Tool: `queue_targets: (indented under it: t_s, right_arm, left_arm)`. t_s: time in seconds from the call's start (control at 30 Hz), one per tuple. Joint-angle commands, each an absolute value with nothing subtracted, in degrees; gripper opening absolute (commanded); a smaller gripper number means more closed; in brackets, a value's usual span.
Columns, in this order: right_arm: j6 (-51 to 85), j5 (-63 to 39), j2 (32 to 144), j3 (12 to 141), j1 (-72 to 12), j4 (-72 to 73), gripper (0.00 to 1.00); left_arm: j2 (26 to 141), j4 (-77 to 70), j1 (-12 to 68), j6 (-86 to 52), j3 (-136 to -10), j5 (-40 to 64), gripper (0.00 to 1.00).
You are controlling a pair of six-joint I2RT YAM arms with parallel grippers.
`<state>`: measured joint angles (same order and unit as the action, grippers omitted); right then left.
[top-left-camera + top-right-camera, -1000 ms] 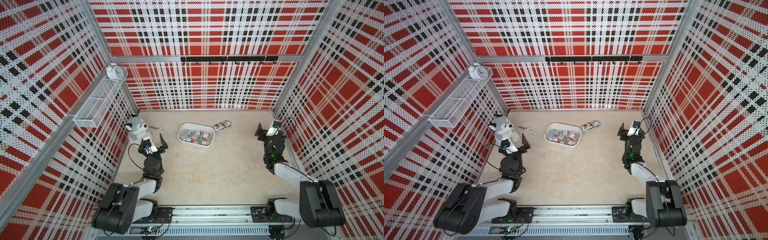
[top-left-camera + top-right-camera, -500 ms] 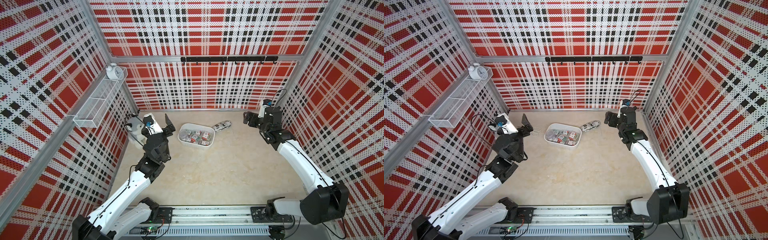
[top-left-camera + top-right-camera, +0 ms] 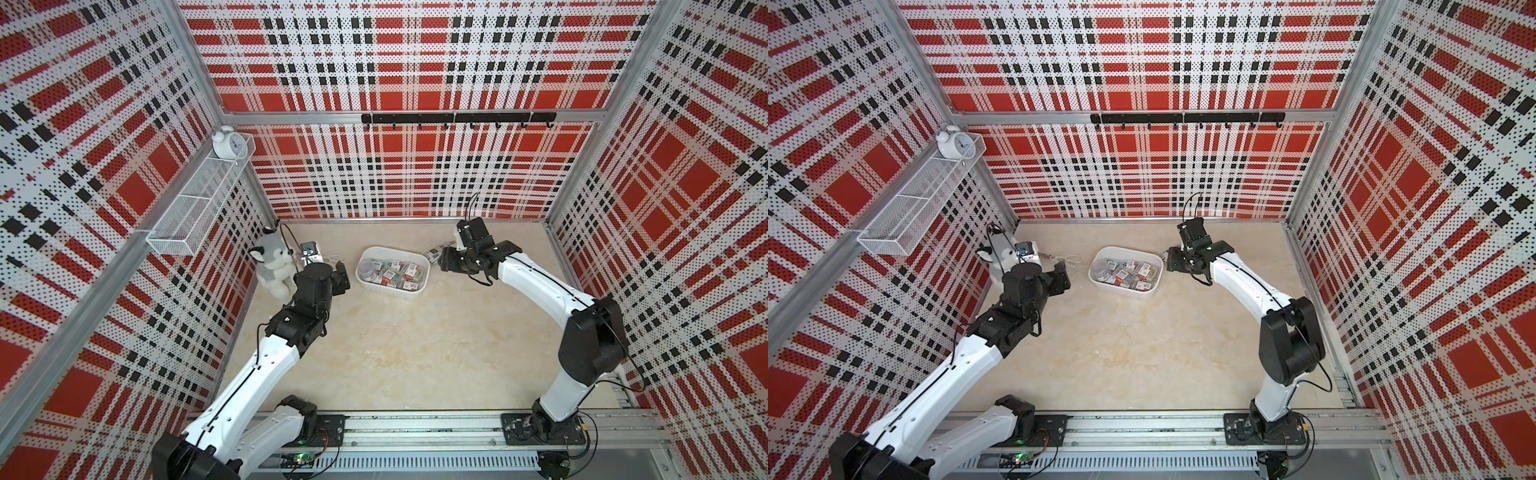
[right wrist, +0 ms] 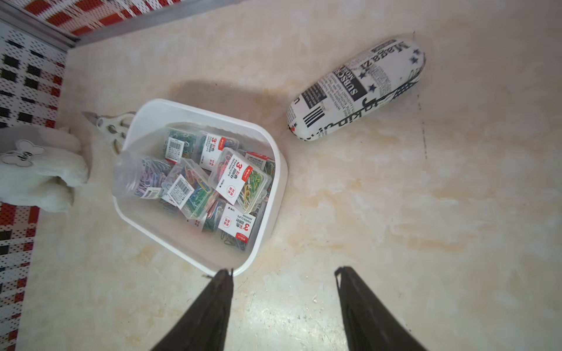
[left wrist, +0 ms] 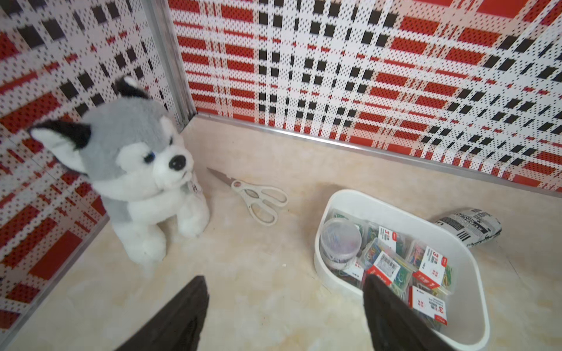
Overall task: Take the paper clips out of the storage box
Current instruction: Move the storage box to the center of the board.
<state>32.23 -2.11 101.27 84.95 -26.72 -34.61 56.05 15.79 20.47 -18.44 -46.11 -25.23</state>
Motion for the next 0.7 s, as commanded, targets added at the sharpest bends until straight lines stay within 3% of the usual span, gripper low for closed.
queue_targets:
  t_s: [0.0,0.17,0.67]
  right_arm:
    - [34.87,-1.32,105.42,89.22,-28.00,-36.37,0.56]
    - [36.46,-1.23,112.21,93.87,-29.17,-36.92,0.51]
    - [39.79,-1.15,120.01,95.90,-31.20,-35.87,0.44]
  left_arm:
    - [55.29,16.22,19.51,-19.16,-45.16,-20.79,0.74]
    - [55.20,16.18,17.74,-19.37,-45.12,-19.44,0.69]
    - [55.04,16.17,16.35,-20.16,-44.47,-18.06,0.70]
